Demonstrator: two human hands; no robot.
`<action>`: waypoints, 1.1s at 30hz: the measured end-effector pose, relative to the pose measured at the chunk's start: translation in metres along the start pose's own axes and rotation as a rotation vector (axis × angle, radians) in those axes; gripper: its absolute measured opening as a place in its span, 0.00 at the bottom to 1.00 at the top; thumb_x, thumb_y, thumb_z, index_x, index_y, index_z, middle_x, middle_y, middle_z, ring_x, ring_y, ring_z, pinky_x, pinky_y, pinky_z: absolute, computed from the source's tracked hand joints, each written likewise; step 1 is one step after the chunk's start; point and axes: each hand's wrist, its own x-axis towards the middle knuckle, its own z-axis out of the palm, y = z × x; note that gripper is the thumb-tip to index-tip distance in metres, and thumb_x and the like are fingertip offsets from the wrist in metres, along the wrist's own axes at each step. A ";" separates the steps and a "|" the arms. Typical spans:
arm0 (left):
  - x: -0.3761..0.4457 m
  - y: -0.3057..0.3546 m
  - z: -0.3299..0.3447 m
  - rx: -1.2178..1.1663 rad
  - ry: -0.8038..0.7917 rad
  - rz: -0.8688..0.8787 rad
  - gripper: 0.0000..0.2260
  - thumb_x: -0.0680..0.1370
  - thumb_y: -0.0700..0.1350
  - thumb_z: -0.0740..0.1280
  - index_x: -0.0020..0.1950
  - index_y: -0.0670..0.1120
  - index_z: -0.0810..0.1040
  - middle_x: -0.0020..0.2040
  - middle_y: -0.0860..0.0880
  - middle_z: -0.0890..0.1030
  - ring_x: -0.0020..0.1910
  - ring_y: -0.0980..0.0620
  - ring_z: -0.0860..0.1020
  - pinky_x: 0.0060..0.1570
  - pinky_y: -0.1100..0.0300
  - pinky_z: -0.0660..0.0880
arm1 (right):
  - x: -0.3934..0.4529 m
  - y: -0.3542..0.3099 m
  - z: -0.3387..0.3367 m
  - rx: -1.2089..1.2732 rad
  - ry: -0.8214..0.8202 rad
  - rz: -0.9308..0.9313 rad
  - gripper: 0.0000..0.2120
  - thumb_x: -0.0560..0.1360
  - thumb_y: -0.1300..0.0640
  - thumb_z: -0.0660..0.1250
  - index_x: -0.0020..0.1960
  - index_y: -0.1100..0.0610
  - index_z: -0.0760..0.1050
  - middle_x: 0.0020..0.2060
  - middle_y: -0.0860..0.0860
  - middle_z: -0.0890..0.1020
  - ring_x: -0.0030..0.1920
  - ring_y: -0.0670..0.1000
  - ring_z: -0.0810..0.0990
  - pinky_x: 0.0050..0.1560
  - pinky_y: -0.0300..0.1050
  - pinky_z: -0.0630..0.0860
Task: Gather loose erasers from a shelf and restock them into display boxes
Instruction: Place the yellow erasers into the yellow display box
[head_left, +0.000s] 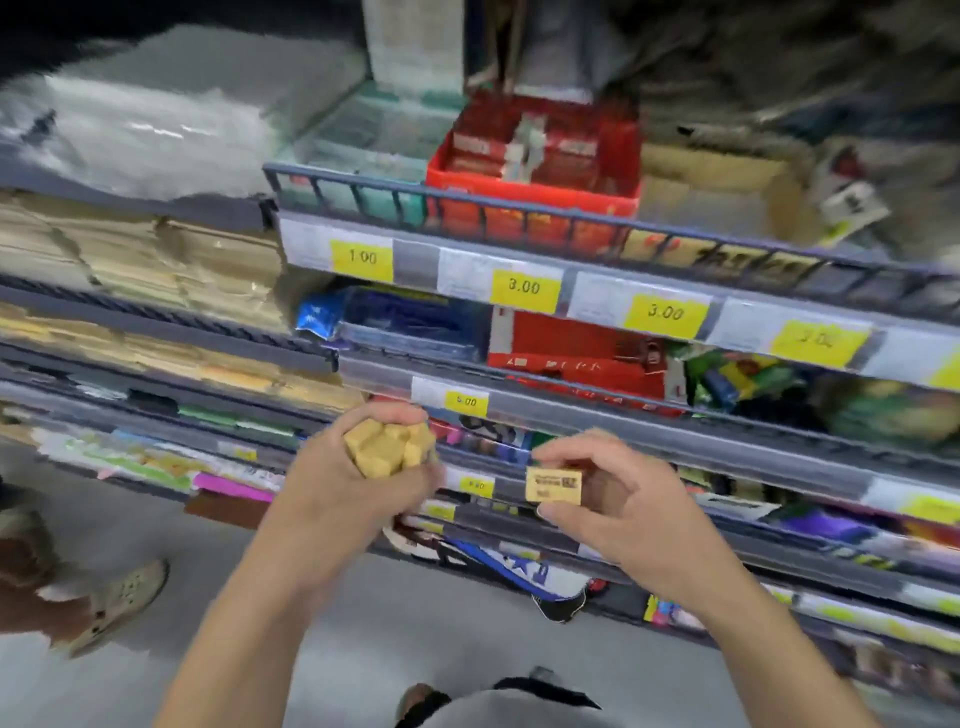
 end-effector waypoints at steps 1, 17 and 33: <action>0.006 0.014 0.006 -0.006 -0.050 0.037 0.21 0.60 0.52 0.81 0.52 0.56 0.85 0.42 0.51 0.88 0.36 0.56 0.83 0.36 0.65 0.79 | -0.002 -0.008 -0.005 0.006 0.040 -0.006 0.17 0.73 0.61 0.77 0.55 0.43 0.81 0.52 0.46 0.82 0.52 0.50 0.83 0.54 0.41 0.79; 0.057 0.167 0.096 -0.062 -0.378 0.509 0.21 0.61 0.51 0.82 0.53 0.56 0.85 0.50 0.47 0.87 0.44 0.46 0.85 0.38 0.59 0.78 | 0.002 -0.119 -0.123 0.193 0.330 -0.279 0.13 0.73 0.57 0.73 0.58 0.52 0.83 0.48 0.54 0.85 0.48 0.57 0.84 0.53 0.48 0.81; 0.101 0.191 0.095 -0.027 -0.245 0.447 0.21 0.59 0.53 0.81 0.51 0.56 0.86 0.42 0.47 0.87 0.33 0.50 0.82 0.34 0.59 0.79 | 0.099 -0.164 -0.187 -0.894 0.253 0.064 0.11 0.79 0.56 0.69 0.60 0.47 0.77 0.51 0.43 0.81 0.53 0.47 0.80 0.52 0.36 0.74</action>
